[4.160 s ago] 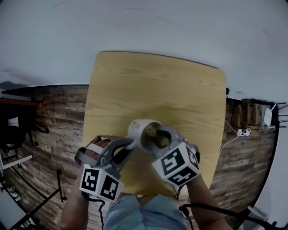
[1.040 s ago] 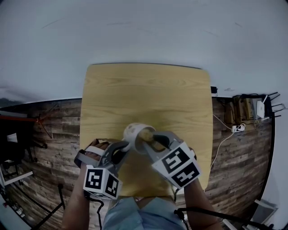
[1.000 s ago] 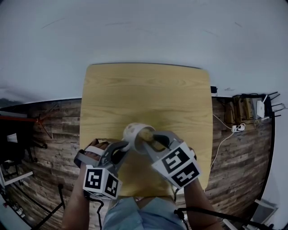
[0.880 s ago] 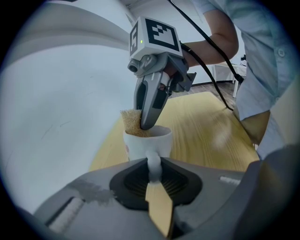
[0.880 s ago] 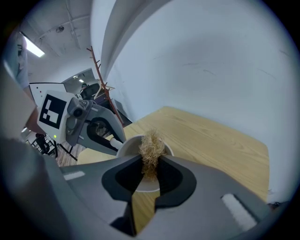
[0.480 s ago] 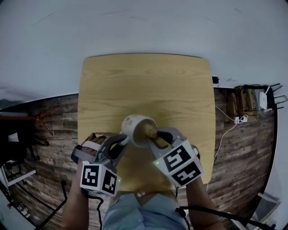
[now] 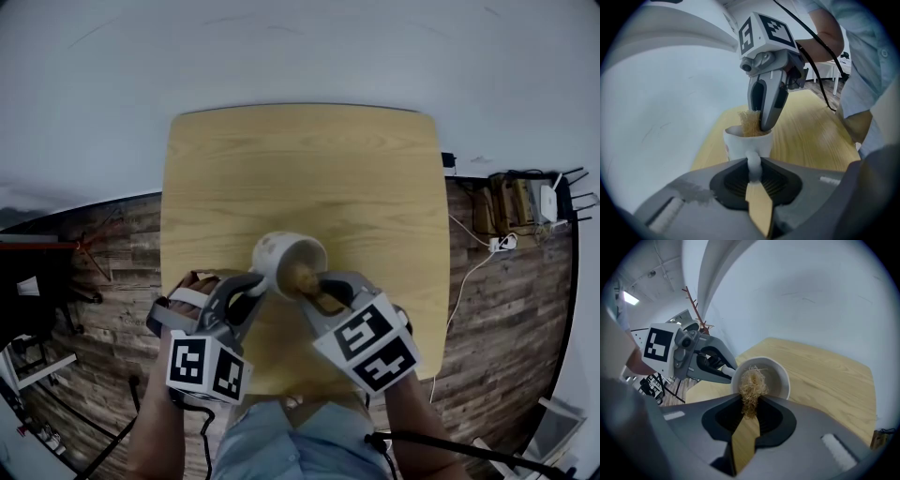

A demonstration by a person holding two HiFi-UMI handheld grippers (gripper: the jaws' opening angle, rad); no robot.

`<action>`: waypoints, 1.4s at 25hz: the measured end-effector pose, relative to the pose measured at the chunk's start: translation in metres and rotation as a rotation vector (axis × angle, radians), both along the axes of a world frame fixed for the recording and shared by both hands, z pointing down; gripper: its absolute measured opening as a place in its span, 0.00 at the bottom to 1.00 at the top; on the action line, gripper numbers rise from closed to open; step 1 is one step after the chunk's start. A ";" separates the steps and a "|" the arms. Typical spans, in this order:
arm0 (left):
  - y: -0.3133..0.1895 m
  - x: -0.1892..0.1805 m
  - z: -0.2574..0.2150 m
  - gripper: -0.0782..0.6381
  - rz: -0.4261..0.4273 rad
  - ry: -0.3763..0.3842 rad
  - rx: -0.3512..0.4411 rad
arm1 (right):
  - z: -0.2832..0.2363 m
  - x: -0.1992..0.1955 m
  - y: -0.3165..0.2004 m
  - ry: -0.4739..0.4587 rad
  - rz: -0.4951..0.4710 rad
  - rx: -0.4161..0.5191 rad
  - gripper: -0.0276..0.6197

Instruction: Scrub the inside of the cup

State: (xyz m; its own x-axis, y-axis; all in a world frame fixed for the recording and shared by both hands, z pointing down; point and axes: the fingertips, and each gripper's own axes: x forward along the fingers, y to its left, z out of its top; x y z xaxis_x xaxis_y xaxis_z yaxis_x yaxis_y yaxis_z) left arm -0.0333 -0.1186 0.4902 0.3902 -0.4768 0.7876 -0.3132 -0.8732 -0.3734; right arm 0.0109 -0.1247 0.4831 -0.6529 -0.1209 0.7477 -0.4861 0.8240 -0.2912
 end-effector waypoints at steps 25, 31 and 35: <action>0.003 0.003 0.001 0.21 0.014 -0.037 0.004 | -0.016 0.009 -0.037 -0.030 -0.003 0.111 0.15; 0.003 0.003 0.001 0.21 -0.013 -0.021 -0.009 | -0.008 0.017 -0.026 -0.026 0.007 0.094 0.15; 0.004 0.004 0.001 0.21 -0.048 0.010 -0.024 | -0.002 0.016 -0.012 -0.027 0.006 0.066 0.15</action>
State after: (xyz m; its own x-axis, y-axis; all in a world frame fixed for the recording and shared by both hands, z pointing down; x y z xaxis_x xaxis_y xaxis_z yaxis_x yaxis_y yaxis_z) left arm -0.0297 -0.1149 0.4916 0.3753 -0.4760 0.7953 -0.3585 -0.8658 -0.3490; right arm 0.0266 -0.1366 0.4806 -0.6719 -0.1738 0.7200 -0.4840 0.8388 -0.2492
